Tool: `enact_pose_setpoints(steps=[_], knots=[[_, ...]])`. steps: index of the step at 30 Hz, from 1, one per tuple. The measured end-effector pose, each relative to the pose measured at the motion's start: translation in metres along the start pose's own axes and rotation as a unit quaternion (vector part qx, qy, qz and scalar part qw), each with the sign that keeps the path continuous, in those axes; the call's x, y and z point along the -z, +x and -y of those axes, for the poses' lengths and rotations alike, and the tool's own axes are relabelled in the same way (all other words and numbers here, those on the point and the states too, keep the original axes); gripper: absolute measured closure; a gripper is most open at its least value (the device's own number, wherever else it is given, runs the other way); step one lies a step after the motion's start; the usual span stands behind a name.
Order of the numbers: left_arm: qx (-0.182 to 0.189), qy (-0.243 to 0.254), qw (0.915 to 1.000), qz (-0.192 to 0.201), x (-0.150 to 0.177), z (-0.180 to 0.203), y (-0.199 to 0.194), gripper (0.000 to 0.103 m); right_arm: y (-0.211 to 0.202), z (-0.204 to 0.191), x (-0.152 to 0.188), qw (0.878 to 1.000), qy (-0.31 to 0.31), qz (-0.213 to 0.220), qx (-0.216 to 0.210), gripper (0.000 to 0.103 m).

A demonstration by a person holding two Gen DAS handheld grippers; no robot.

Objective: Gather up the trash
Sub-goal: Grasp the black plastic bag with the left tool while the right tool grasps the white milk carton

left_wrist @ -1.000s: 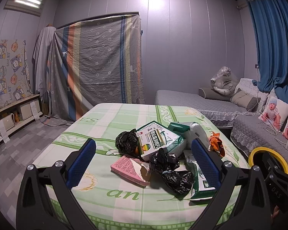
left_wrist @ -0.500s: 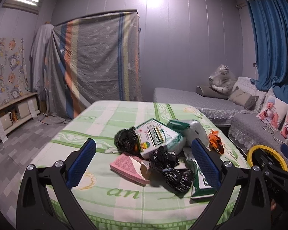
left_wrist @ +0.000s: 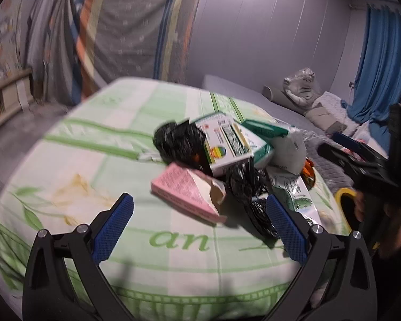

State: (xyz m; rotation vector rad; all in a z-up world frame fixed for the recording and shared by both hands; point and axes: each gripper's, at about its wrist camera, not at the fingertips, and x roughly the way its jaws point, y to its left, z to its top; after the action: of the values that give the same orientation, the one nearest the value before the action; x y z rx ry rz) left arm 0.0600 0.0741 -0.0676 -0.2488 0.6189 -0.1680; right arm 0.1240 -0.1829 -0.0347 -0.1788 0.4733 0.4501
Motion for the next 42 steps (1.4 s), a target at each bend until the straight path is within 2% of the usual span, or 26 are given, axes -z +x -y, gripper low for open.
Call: enact_pose_setpoints(steps=[1,3,7,10,13,14,15,16,18,20,21,23,26,28,31,35,37,39,42], knots=[[0.014,-0.004,0.9998,-0.011,0.002,-0.003,0.004,0.008,0.012,0.002,-0.006,1.000,-0.001,-0.012,0.006,0.007],[0.010,0.011,0.9995,-0.027,0.007,-0.002,0.012,0.008,0.027,0.008,-0.009,0.999,-0.006,-0.028,0.014,0.007],[0.030,0.028,0.9987,-0.030,0.009,-0.001,0.016,0.008,0.057,0.011,-0.012,0.998,0.000,-0.058,0.020,0.009],[0.024,0.038,0.9976,-0.052,0.004,0.001,0.025,0.008,0.074,0.017,-0.006,0.997,0.014,-0.077,0.015,0.015],[0.033,0.062,0.9958,-0.057,0.005,0.011,0.031,0.008,0.085,0.022,-0.002,0.995,0.032,-0.091,0.012,0.030],[0.051,0.077,0.9944,-0.052,0.005,0.017,0.030,0.008,0.086,0.025,-0.001,0.995,0.039,-0.094,0.007,0.033],[0.061,0.094,0.9928,-0.044,0.005,0.023,0.028,0.008,0.088,0.029,0.000,0.994,0.046,-0.098,0.002,0.036],[0.064,0.107,0.9917,-0.032,0.006,0.028,0.025,0.008,0.089,0.031,0.001,0.994,0.048,-0.102,0.000,0.043],[0.075,0.145,0.9865,0.008,0.010,0.040,0.016,0.008,0.094,0.036,0.003,0.992,0.056,-0.111,-0.011,0.052],[0.071,0.173,0.9821,0.023,0.011,0.051,0.013,0.008,0.098,0.037,0.003,0.991,0.062,-0.117,-0.016,0.067],[0.077,0.176,0.9812,0.019,0.011,0.055,0.014,0.008,0.099,0.037,0.003,0.991,0.061,-0.122,-0.011,0.069],[0.083,0.183,0.9796,-0.016,0.009,0.060,0.021,0.008,0.097,0.038,0.001,0.990,0.070,-0.125,-0.016,0.079],[0.119,0.179,0.9758,-0.040,0.008,0.065,0.022,0.008,0.089,0.048,-0.001,0.988,0.100,-0.114,-0.041,0.081],[0.127,0.186,0.9728,-0.054,0.008,0.072,0.022,0.008,0.081,0.055,-0.003,0.986,0.117,-0.101,-0.057,0.082],[0.099,0.207,0.9725,-0.042,0.010,0.084,0.023,0.008,0.057,0.067,-0.006,0.984,0.147,-0.064,-0.074,0.082],[0.065,0.147,0.9859,-0.047,-0.006,0.076,0.043,0.008,0.021,0.075,-0.009,0.984,0.162,-0.021,-0.067,0.082],[0.043,0.128,0.9896,-0.051,-0.016,0.067,0.055,0.008,0.001,0.074,-0.010,0.985,0.161,-0.004,-0.060,0.082],[0.035,0.134,0.9892,-0.049,-0.022,0.065,0.059,0.008,-0.018,0.073,-0.008,0.985,0.161,0.012,-0.064,0.082],[0.017,0.169,0.9843,-0.048,-0.028,0.071,0.068,0.008,-0.041,0.071,-0.005,0.985,0.157,0.030,-0.062,0.082]])
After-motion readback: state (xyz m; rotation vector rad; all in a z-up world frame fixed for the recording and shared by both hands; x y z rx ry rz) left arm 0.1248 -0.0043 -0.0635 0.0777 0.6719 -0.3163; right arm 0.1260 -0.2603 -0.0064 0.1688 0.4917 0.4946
